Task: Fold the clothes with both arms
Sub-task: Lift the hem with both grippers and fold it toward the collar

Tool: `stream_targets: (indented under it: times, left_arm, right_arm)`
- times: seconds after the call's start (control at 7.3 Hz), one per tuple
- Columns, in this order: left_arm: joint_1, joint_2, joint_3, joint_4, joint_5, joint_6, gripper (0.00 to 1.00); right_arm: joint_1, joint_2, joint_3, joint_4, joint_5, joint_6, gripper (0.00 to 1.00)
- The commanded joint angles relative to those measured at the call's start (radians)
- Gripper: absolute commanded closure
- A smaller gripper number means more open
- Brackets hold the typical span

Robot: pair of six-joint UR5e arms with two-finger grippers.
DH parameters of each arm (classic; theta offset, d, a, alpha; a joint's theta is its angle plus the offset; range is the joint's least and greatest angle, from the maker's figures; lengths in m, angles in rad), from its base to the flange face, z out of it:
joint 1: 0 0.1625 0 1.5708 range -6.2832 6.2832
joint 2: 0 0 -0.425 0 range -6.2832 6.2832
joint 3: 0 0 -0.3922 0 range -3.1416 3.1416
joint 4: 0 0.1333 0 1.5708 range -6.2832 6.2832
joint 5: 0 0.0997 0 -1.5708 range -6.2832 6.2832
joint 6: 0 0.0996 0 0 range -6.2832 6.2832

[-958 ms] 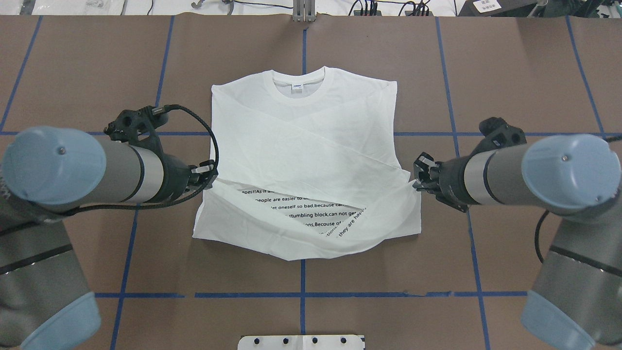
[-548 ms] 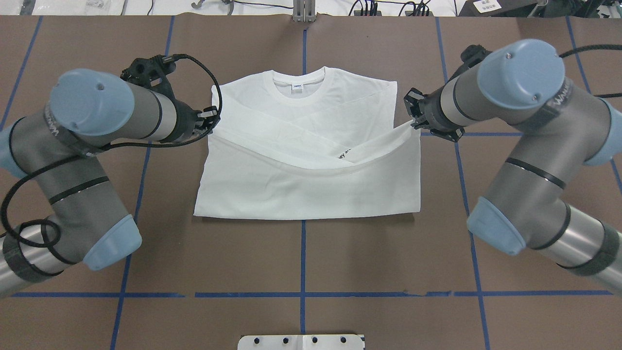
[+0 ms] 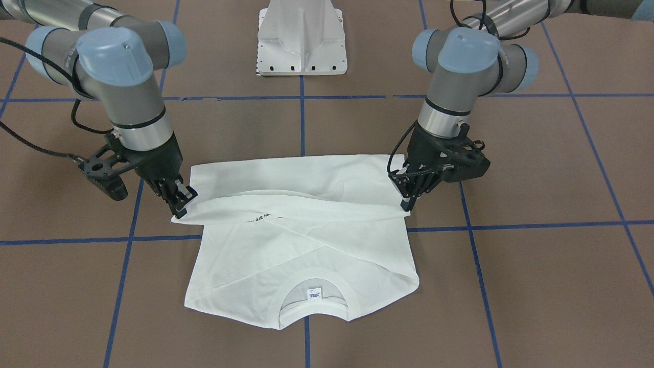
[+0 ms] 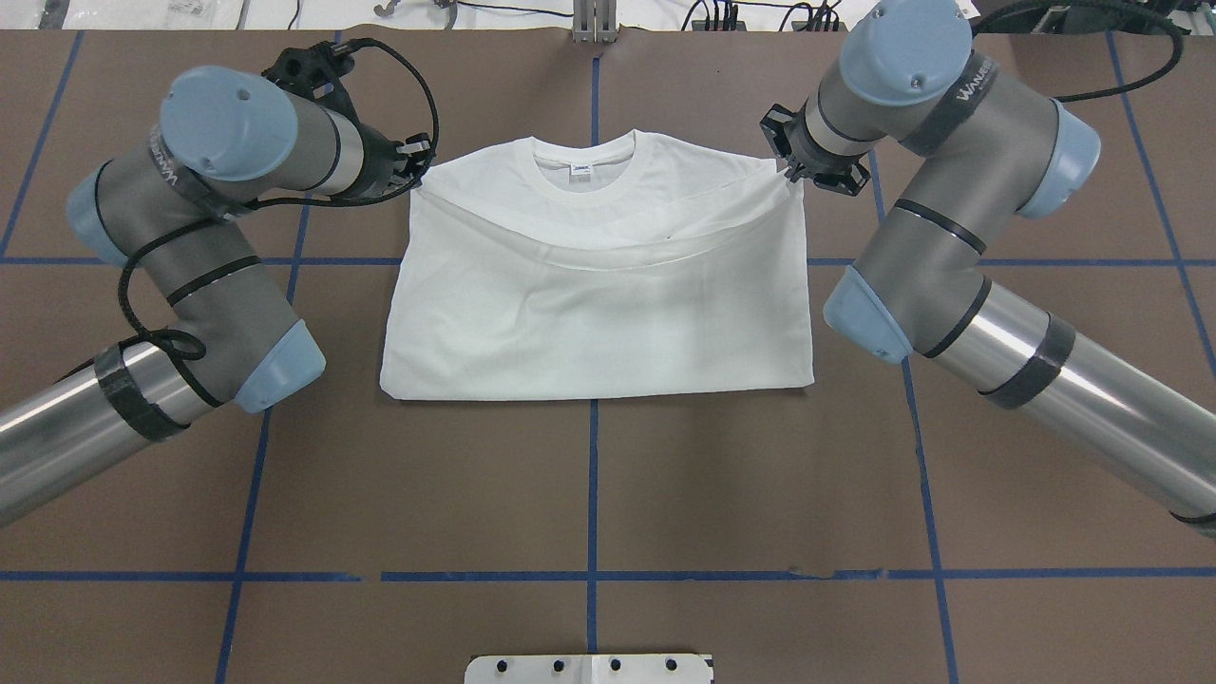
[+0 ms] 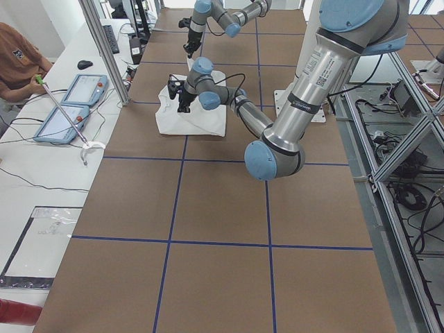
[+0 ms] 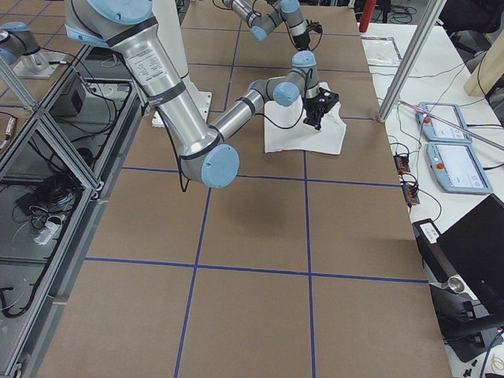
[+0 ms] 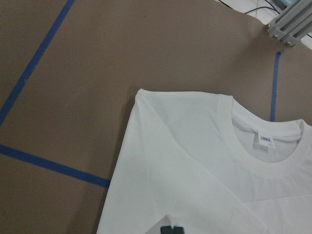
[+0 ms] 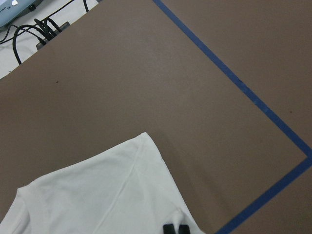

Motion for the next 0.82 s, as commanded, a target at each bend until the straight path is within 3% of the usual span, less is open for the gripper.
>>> stream_targets:
  times: [0.0,0.14,0.68]
  left_arm:
    - [-0.017,-0.061,0.178,-0.124,0.004,0.003,1.00]
    - [-0.030,-0.070,0.222,-0.164,0.004,0.003,1.00]
    - [-0.033,-0.079,0.322,-0.267,0.006,0.003,1.00]
  right_arm:
    - [0.008,0.068,-0.203,0.112,-0.005,-0.009,1.00]
    - [0.006,0.132,-0.296,0.113,-0.009,-0.009,1.00]
    - [0.006,0.177,-0.400,0.181,-0.015,-0.009,1.00]
